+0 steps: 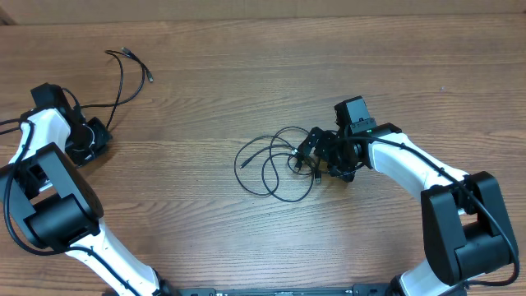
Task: Untangle cables
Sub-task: 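Release the cable at the left and swing the left gripper to center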
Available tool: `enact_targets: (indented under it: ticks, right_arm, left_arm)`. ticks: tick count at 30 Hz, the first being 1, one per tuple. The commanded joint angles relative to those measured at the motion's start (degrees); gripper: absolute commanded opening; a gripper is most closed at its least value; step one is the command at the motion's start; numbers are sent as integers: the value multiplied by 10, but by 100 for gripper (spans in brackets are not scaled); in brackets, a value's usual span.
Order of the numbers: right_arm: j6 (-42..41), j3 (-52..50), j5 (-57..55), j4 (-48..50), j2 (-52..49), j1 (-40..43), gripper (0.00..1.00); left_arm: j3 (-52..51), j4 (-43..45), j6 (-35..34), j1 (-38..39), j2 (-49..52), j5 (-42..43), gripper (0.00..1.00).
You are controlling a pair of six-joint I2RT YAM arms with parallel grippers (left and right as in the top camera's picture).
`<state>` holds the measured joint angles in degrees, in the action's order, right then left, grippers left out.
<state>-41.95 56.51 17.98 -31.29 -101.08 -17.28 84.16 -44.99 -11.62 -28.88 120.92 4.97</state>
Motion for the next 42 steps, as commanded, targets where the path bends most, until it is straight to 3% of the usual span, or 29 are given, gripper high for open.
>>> enact_targets:
  ticks: [1, 10, 19, 20, 21, 22, 26, 29, 34, 38, 42]
  right_arm:
    - [2, -11, -16, -2, -12, 2, 100]
    - [1, -11, -16, -2, -12, 2, 100]
    - [1, -11, -16, -2, -12, 2, 100]
    - [1, -11, -16, -2, -12, 2, 100]
    - [1, -11, -16, -3, -12, 2, 100]
    - [1, -11, -16, -3, -12, 2, 100]
    - [1, -11, -16, -3, -12, 2, 100]
    - [1, -11, -16, -2, -12, 2, 100]
    - [1, -11, -16, 0, -12, 2, 100]
    - [1, -11, -16, -1, -12, 2, 100]
    - [1, -11, -16, -1, -12, 2, 100]
  left_arm:
    - [-23, -2, 19, 8, 16, 31, 4]
    - [-23, -9, 17, 48, -131, 115, 5]
    - [-23, -63, 18, 131, -222, 127, 5]
    - [-23, -78, 17, 143, -223, 133, 9]
    - [-24, -107, 17, 163, -220, 146, 33]
    - [-24, -123, 15, 176, -218, 148, 35]
    - [-30, -174, 11, 229, -209, 148, 23]
    - [-53, -177, 11, 273, -209, 148, 21]
    - [-113, -115, -14, 354, -209, 147, 18]
    - [-181, -10, -73, 423, -209, 146, 27]
    - [-236, 95, -87, 478, -209, 144, 35]
